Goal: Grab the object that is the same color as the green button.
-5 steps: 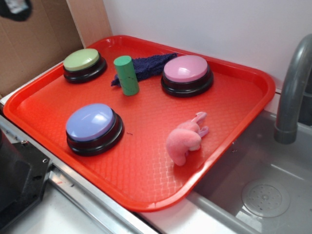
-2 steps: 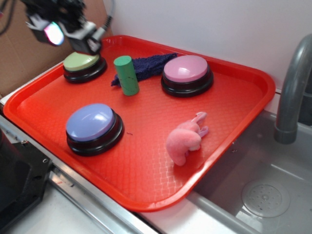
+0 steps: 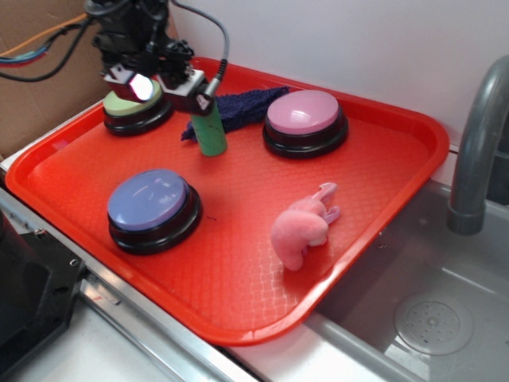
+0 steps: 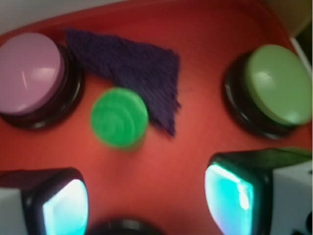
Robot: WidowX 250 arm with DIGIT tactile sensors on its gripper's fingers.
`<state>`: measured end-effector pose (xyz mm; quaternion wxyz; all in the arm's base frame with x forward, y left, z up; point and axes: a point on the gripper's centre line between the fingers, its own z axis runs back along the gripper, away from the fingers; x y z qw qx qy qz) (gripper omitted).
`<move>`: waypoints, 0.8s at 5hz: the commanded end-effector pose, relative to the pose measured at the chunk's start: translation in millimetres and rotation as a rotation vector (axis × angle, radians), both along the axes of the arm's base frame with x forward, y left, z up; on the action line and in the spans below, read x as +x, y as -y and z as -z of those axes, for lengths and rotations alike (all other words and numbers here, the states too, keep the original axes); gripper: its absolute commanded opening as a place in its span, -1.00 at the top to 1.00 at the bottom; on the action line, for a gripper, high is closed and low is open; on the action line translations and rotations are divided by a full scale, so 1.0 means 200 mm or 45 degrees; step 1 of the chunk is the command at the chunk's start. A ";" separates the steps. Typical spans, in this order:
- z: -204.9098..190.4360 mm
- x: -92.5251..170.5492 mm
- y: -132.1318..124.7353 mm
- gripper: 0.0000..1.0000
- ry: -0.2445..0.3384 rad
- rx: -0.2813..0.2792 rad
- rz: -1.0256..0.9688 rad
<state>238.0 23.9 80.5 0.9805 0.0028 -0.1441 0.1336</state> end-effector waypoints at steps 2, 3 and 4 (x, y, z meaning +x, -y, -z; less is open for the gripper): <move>0.09 0.18 -0.02 -1.00 0.031 0.050 0.050; 0.10 0.21 -0.01 -1.00 0.057 0.020 0.095; 0.11 0.21 0.00 0.42 0.075 0.028 0.106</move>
